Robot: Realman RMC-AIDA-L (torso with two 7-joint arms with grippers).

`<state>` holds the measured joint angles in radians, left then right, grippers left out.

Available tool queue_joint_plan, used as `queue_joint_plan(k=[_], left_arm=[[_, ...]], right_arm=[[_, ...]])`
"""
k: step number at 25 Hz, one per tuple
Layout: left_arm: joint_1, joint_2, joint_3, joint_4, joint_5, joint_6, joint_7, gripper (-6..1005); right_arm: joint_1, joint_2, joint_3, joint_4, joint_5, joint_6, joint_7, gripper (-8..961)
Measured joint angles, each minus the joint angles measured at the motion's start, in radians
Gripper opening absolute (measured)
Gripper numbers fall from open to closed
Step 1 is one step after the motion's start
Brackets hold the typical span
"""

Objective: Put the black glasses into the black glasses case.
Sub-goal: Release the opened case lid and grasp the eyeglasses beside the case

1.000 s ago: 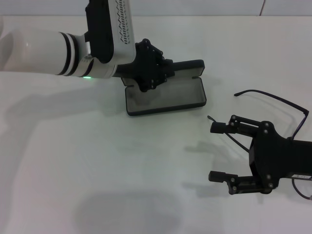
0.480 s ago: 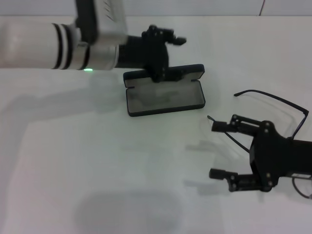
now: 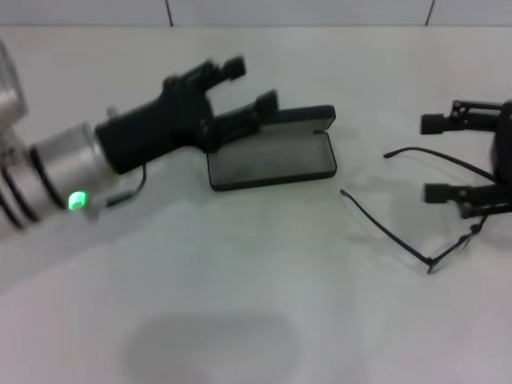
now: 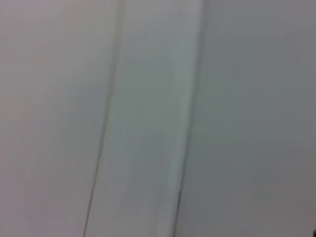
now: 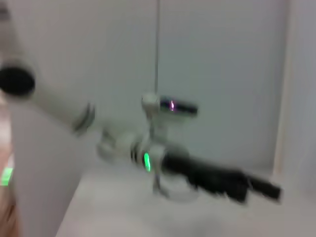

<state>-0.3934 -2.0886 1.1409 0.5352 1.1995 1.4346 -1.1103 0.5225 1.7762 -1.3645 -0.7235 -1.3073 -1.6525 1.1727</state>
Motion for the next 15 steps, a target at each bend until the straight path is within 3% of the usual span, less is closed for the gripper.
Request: queue_joint_plan(k=[2,3,5,9,12,15], left_arm=[[0.017,-0.002,0.005,-0.049,0.002,0.017,0.03,808],[0.02,-0.003,0.006,-0.071,0.001,0.029,0.047,809],[0.025,-0.004,0.003,-0.128,-0.013,0.055,0.087,808],[0.022,-0.004,-0.001,-0.211,-0.039,0.074,0.152,800],[0.022,-0.004,0.001,-0.229,-0.044,0.075,0.163,800],[0.018,-0.004,-0.001,-0.248,-0.045,0.074,0.166,800]], right_arm=[[0.006,-0.006,0.088,-0.155,-0.188,-0.019,0.144,787],[0.009,0.002,0.129,-0.234,-0.296,-0.041,0.218,786],[0.018,0.043,0.213,-0.423,-0.54,-0.113,0.334,786],[0.05,0.155,0.277,-0.699,-0.907,-0.251,0.383,781],[0.085,0.196,0.26,-0.767,-1.029,-0.309,0.38,771],[0.123,0.217,0.242,-0.786,-1.107,-0.333,0.386,762]])
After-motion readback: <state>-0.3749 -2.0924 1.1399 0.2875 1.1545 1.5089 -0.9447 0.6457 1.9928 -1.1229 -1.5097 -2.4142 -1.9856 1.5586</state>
